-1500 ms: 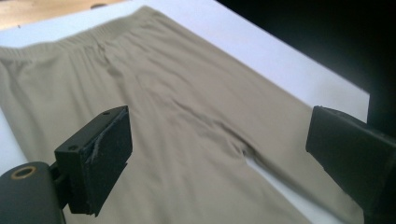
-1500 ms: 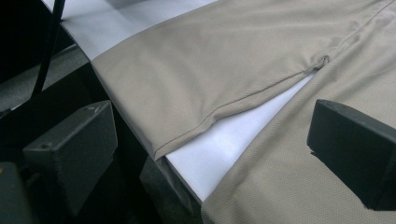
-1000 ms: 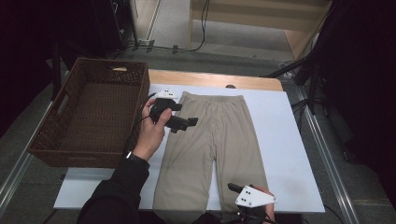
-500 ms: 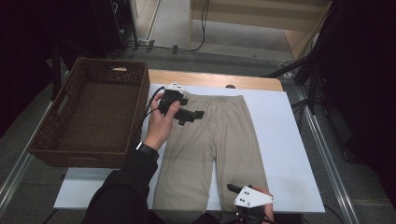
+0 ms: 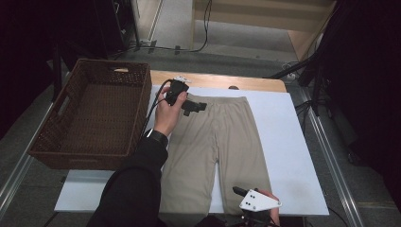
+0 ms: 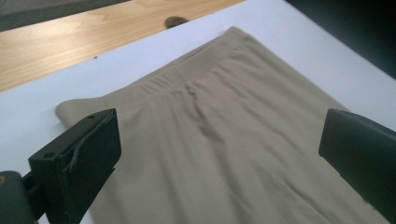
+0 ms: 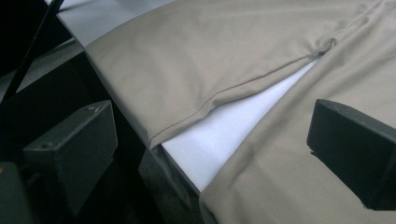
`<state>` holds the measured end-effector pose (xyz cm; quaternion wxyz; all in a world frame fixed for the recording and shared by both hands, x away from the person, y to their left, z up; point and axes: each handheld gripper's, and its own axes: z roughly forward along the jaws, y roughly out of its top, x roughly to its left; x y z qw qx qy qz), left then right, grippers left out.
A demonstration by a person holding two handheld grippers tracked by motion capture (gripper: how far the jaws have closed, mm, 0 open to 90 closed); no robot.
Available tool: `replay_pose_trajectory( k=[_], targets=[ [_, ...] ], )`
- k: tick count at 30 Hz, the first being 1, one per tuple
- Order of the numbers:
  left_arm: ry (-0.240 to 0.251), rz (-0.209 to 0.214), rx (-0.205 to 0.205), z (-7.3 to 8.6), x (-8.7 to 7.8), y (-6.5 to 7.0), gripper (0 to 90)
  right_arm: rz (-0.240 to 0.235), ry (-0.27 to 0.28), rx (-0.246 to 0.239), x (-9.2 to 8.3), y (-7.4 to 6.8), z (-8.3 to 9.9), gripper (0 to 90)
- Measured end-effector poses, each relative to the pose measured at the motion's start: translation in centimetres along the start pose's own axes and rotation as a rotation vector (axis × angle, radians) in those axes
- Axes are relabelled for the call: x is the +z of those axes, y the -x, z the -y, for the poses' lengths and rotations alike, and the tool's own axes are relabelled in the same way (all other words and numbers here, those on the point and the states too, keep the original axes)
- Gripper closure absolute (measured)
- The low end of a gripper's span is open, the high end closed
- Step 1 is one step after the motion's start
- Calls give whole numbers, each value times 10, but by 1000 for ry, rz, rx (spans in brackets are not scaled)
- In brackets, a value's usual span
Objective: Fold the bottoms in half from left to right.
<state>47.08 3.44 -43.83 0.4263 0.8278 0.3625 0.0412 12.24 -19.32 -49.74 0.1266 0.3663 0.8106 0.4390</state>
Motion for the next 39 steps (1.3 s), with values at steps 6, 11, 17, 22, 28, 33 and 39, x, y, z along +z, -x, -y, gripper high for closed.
replay_pose_trajectory(
  k=[6, 11, 17, 22, 28, 33, 39],
  targets=[
    [-41, -77, -43, 4, 21, -20, 78, 12, -4, 14, -1, 1, 2, 4],
    [-91, -153, -110, 9, 36, -37, 229, 16, 0, 17, -5, 1, 4, 5],
    [-133, -205, -129, 14, 50, -46, 351, 19, -6, 25, -5, 2, 6, 5],
    [-118, -261, -140, 15, 52, -52, 402, 17, -12, 22, -4, 2, 7, 6],
    [-125, -282, -100, 14, 55, -55, 442, 14, -17, 18, -2, 1, 7, 6],
    [-116, -320, -107, 13, 55, -57, 445, 17, -21, 16, -1, 1, 7, 7],
    [-124, -358, -36, 15, 56, -53, 592, 12, -23, 17, 1, 0, 7, 7]
  ],
)
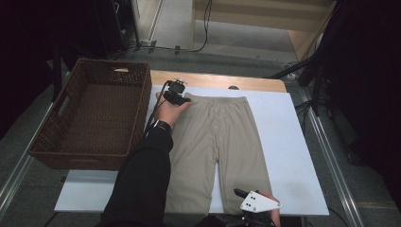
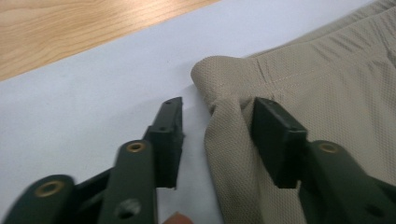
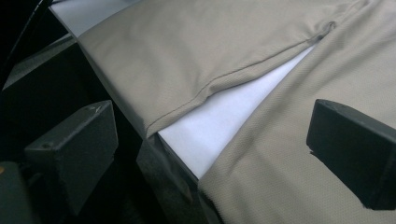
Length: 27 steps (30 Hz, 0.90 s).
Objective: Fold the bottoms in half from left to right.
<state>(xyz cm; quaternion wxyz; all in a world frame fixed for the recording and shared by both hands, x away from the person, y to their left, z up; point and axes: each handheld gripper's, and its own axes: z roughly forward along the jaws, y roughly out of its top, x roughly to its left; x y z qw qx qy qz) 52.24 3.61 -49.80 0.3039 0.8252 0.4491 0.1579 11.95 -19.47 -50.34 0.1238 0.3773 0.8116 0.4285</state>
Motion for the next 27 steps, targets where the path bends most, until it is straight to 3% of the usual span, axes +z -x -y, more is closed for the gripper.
replay_pose_trajectory(
  k=[6, 8, 10, 13, 17, 27],
  targets=[
    [7, 52, 29, 2, -1, 4, 844, -8, -9, -12, 5, -3, -2, 8],
    [0, 74, 11, 2, -1, 3, 884, -19, -10, -16, 8, -5, -5, 25],
    [-9, 95, -15, 2, -2, 0, 892, -20, -13, -30, 12, -8, -9, 39],
    [-21, 107, -22, 1, -4, -2, 895, -30, -1, -51, 20, -16, -20, 116],
    [-1, 115, -27, -1, -9, -3, 896, -55, 4, -59, 33, -29, -34, 137],
    [29, 122, -13, -5, -20, 1, 895, -103, -66, -72, 90, -70, -62, 233]
  ],
)
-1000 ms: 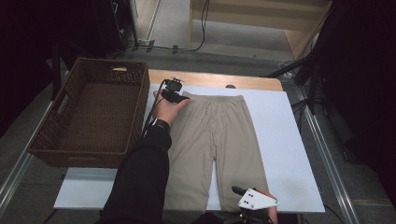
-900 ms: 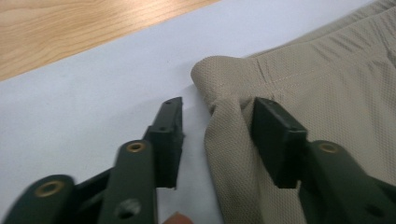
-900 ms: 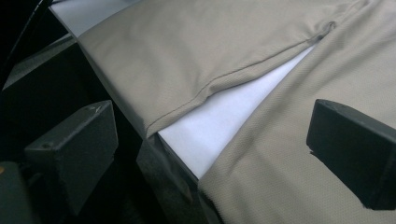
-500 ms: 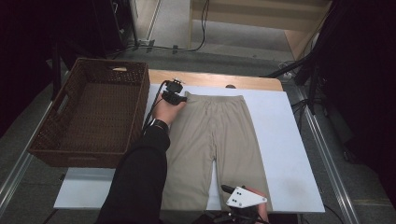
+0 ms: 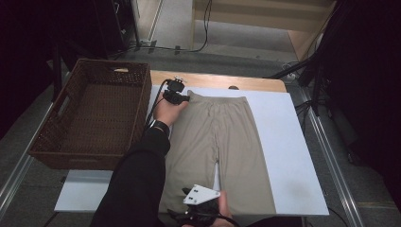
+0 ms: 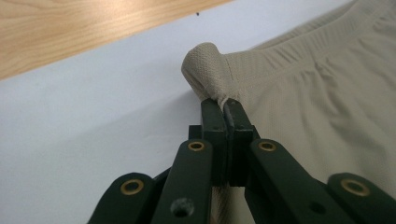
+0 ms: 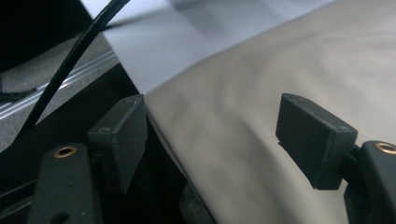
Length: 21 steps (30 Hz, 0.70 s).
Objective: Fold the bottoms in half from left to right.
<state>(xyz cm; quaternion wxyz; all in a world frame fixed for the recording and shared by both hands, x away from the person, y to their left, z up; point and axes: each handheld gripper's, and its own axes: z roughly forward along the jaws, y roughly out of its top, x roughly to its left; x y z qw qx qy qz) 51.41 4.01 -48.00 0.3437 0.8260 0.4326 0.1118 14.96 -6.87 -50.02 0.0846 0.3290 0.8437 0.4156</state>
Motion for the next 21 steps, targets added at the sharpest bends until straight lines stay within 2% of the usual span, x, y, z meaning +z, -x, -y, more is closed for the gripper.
replay_pose_trajectory(
  k=[3, 4, 5, 7, 9, 10, 11, 12, 14, 15, 17, 18, 19, 21],
  targets=[
    [4, 6, 2, 0, -3, 0, 895, 0, -19, -17, 16, -10, -5, 233],
    [4, 9, 1, 0, -3, -1, 895, 22, -22, -20, 20, -12, -6, 233],
    [1, 10, -1, 1, -3, -2, 895, 42, -25, -15, 25, -14, -7, 233],
    [-3, 12, -4, 3, -2, -2, 894, 52, -24, 10, 35, -18, -10, 224],
    [-5, 12, -5, 4, -2, -2, 894, 79, -43, -3, 44, -21, -12, 204],
    [-2, 16, -7, 5, -2, -3, 894, 90, -29, 29, 47, -25, -12, 196],
    [-2, 18, -8, 5, -2, -3, 894, 115, -30, 5, 50, -26, -13, 196],
    [-4, 16, -7, 6, -2, -3, 894, 120, -38, -21, 50, -26, -13, 195],
    [-6, 17, -11, 6, -2, -4, 894, 142, -42, -36, 53, -29, -13, 196],
    [-6, 17, -11, 7, -2, -4, 894, 155, -34, -9, 54, -31, -14, 202],
    [-7, 16, -9, 7, -2, -5, 894, 161, -48, -5, 54, -31, -15, 217],
    [-7, 13, -10, 7, -3, -5, 894, 154, -52, 13, 53, -32, -16, 232],
    [-6, 9, -10, 7, -3, -5, 894, 167, -53, -1, 53, -31, -16, 262],
    [-5, 6, -9, 7, -4, -5, 894, 169, -46, 8, 50, -27, -15, 372]
  ],
)
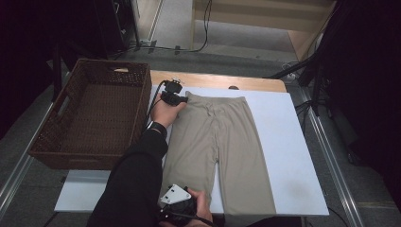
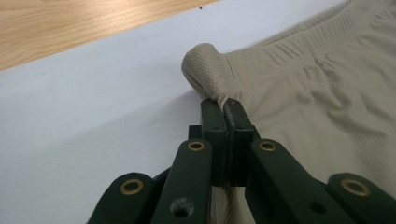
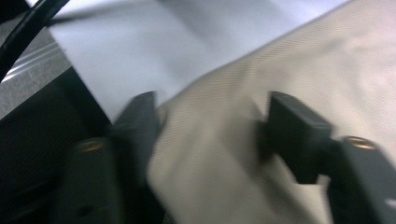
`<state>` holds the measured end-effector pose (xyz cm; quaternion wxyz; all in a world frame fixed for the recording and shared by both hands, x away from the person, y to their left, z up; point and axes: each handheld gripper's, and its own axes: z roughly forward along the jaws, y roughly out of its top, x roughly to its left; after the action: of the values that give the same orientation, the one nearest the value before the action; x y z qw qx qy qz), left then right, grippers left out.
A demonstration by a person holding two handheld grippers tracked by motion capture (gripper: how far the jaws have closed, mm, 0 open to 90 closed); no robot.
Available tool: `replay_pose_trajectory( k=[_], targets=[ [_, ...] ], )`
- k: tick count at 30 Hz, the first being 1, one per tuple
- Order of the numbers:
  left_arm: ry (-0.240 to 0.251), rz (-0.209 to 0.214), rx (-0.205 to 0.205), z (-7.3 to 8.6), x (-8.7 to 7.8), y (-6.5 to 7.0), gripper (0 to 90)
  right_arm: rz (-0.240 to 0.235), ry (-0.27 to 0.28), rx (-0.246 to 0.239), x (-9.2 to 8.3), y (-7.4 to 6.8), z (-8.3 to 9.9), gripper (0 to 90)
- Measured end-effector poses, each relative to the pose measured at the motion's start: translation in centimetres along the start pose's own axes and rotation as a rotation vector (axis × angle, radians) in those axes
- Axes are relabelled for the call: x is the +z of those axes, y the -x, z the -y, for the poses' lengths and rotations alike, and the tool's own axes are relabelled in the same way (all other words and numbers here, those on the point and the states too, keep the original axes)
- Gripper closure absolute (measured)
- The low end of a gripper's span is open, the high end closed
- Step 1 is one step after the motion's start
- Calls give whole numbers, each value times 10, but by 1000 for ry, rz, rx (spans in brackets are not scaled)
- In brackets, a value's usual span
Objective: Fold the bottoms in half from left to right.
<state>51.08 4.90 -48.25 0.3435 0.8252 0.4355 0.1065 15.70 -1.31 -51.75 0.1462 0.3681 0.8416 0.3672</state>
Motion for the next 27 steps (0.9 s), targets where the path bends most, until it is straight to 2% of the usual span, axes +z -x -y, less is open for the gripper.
replay_pose_trajectory(
  k=[1, 3, 4, 5, 6, 7, 10, 11, 13, 14, 15, 17, 18, 19, 21, 22, 25, 27],
  targets=[
    [1, -2, -1, 0, 0, 0, 894, -2, -9, -17, -2, 4, 1, 431],
    [0, 0, -5, 1, 0, -1, 894, -11, -5, 14, -3, 8, 0, 530],
    [2, -2, -8, 1, 0, -1, 894, 1, -17, -17, -4, 11, 0, 605],
    [1, -2, -8, 1, 0, -1, 895, -16, -8, 18, -4, 11, -1, 674],
    [1, -2, -7, 1, 0, -1, 894, -19, -11, 6, -5, 15, 0, 799],
    [0, -4, -5, 1, 0, -1, 894, -66, -15, 30, -7, 17, 0, 875],
    [5, -2, -9, 0, -2, -1, 894, -115, -28, 36, -8, 30, 1, 886],
    [11, -4, -6, 0, -3, -1, 894, -113, -40, 23, -12, 33, 1, 886],
    [20, 4, -9, 0, -4, -2, 894, -77, -22, 6, -23, 37, 5, 886],
    [20, 2, -8, 0, -4, -3, 894, -46, -11, 16, -29, 39, 6, 886],
    [18, 0, -8, 0, -4, -3, 894, 14, -24, -18, -34, 43, 9, 886],
    [10, 0, -12, 1, -3, -4, 894, 35, -62, -40, -33, 48, 13, 882],
    [7, -3, -11, 2, -2, -4, 894, 14, -48, -39, -31, 53, 15, 869],
    [5, -3, -12, 2, -2, -3, 894, -2, -48, -18, -31, 54, 16, 822],
    [8, -4, -7, 2, -2, -2, 894, -8, -40, 9, -29, 57, 15, 647],
    [11, -5, -8, 1, -2, -3, 894, -26, -47, 35, -27, 57, 15, 604],
    [14, -2, -13, 1, -3, -4, 894, -41, -28, 24, -24, 53, 16, 470],
    [11, -2, -14, 1, -3, -4, 894, -35, -29, 25, -22, 49, 14, 416]
  ],
)
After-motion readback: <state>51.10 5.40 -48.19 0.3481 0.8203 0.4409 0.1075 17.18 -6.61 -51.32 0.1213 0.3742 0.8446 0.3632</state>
